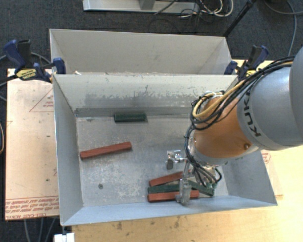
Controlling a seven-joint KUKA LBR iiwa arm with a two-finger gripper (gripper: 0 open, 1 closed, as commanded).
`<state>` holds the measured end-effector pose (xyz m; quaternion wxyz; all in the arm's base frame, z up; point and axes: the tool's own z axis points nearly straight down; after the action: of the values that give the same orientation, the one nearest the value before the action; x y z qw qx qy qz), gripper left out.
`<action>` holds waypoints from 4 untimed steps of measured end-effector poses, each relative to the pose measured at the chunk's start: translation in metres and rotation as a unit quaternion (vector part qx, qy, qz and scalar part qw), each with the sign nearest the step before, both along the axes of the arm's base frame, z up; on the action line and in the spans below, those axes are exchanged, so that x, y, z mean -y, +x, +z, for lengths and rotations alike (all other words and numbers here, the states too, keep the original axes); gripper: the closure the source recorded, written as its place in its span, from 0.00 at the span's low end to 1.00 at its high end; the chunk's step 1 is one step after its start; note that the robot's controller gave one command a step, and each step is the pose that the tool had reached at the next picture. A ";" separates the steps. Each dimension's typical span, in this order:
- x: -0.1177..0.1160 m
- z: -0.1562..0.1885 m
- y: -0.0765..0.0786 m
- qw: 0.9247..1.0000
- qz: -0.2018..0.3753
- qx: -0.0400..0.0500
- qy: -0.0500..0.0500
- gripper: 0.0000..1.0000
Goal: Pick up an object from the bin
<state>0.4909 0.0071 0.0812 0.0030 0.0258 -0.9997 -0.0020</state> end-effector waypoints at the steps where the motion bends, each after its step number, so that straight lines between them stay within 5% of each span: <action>1: -0.015 -0.009 -0.004 1.000 0.024 0.008 -0.002 0.00; 2: -0.015 -0.008 -0.005 1.000 0.025 0.004 -0.002 1.00; 3: -0.054 0.080 0.002 1.000 0.021 0.008 0.000 1.00; 4: -0.023 0.182 0.040 1.000 0.013 0.010 -0.002 1.00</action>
Offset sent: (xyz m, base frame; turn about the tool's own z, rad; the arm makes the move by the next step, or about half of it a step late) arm -0.0071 0.0149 -0.0112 -0.0491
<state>0.5313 0.0299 0.2631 -0.0066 0.0388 -0.9992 0.0001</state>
